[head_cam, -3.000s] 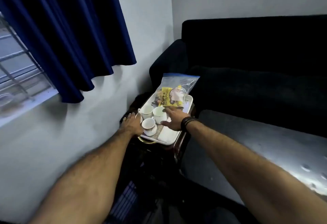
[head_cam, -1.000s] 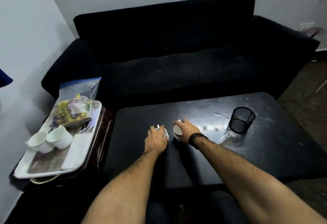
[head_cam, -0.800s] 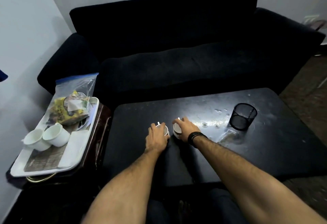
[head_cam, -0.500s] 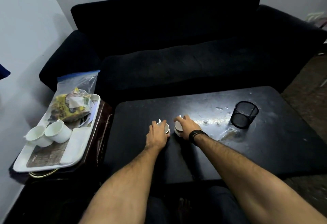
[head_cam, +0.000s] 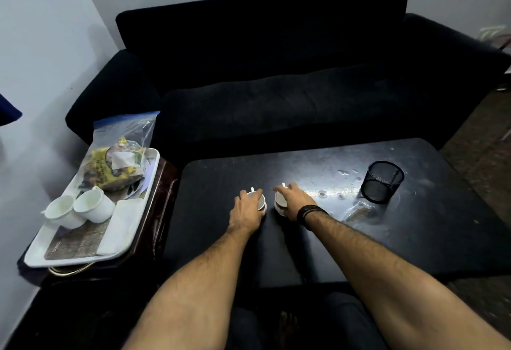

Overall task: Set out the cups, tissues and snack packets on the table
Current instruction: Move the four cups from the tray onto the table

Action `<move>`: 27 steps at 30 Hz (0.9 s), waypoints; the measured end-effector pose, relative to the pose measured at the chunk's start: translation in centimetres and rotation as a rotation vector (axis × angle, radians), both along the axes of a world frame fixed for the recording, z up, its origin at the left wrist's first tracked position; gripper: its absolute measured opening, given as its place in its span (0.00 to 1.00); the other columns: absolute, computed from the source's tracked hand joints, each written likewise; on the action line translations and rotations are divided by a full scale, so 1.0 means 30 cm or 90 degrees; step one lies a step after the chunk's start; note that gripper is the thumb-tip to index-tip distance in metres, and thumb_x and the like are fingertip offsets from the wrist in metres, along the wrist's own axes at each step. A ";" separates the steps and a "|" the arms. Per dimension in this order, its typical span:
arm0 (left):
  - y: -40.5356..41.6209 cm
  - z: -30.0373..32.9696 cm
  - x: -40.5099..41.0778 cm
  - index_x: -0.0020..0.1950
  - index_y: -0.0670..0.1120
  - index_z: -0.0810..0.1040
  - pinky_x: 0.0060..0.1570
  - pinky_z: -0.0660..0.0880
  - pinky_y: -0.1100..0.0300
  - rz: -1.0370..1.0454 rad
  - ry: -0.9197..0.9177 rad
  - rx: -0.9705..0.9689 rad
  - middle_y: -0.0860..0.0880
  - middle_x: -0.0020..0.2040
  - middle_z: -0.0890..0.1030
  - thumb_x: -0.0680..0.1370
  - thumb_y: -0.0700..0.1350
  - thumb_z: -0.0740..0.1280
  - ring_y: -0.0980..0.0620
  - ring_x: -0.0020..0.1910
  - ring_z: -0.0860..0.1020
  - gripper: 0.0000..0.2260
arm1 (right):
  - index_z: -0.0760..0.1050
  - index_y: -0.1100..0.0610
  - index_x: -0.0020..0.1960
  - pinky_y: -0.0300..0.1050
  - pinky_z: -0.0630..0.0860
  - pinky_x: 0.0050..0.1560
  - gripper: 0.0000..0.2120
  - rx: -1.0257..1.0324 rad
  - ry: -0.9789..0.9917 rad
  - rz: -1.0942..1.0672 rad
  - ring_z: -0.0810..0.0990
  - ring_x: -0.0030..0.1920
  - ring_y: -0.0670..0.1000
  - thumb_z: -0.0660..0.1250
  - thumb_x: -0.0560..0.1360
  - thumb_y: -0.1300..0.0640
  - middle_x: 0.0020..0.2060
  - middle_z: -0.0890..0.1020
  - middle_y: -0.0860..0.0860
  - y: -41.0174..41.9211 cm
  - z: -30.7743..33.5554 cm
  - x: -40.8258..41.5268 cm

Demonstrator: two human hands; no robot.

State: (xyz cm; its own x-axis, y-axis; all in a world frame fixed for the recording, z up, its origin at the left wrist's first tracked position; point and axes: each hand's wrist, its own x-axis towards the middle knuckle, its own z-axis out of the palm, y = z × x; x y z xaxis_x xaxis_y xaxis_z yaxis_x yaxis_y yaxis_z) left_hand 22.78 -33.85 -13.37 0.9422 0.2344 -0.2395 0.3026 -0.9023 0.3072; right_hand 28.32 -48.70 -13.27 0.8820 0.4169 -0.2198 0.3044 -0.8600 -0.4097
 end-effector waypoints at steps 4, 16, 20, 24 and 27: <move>0.008 0.009 -0.021 0.78 0.56 0.53 0.64 0.71 0.45 -0.001 -0.012 0.027 0.42 0.71 0.63 0.73 0.58 0.70 0.41 0.68 0.68 0.39 | 0.57 0.45 0.75 0.57 0.74 0.62 0.34 -0.044 -0.008 0.007 0.72 0.65 0.62 0.66 0.73 0.48 0.68 0.66 0.58 -0.004 0.014 -0.001; 0.280 0.249 -0.142 0.80 0.48 0.53 0.73 0.60 0.49 0.044 -0.088 0.117 0.39 0.78 0.57 0.79 0.55 0.64 0.41 0.76 0.61 0.34 | 0.52 0.49 0.78 0.57 0.65 0.71 0.43 -0.052 -0.065 0.079 0.60 0.74 0.60 0.70 0.69 0.54 0.75 0.60 0.57 0.238 0.265 -0.061; 0.454 0.330 -0.273 0.80 0.48 0.54 0.72 0.61 0.48 0.104 -0.095 0.128 0.40 0.78 0.58 0.78 0.55 0.64 0.40 0.75 0.62 0.34 | 0.54 0.51 0.77 0.57 0.69 0.67 0.41 -0.043 -0.078 0.158 0.65 0.71 0.59 0.70 0.70 0.53 0.71 0.64 0.56 0.452 0.322 -0.143; 0.647 0.359 -0.413 0.77 0.48 0.60 0.65 0.68 0.48 0.159 -0.126 0.153 0.40 0.71 0.67 0.77 0.54 0.66 0.39 0.69 0.69 0.31 | 0.56 0.51 0.76 0.57 0.72 0.62 0.39 -0.028 -0.077 0.238 0.67 0.69 0.60 0.70 0.70 0.52 0.69 0.65 0.56 0.682 0.345 -0.241; 0.799 0.357 -0.506 0.77 0.47 0.61 0.66 0.67 0.48 0.221 -0.113 0.169 0.40 0.72 0.66 0.77 0.53 0.65 0.39 0.70 0.68 0.31 | 0.59 0.53 0.74 0.57 0.73 0.61 0.37 -0.015 -0.080 0.304 0.69 0.67 0.62 0.70 0.69 0.52 0.67 0.67 0.58 0.865 0.342 -0.314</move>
State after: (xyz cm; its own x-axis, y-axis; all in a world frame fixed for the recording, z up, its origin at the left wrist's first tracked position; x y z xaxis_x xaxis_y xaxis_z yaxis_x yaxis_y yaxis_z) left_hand 7.59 -9.88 -2.67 0.8178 0.5748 0.0286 0.5646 -0.8109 0.1537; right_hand 18.89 -22.73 -3.01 0.6133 0.7776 -0.1384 0.7127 -0.6204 -0.3275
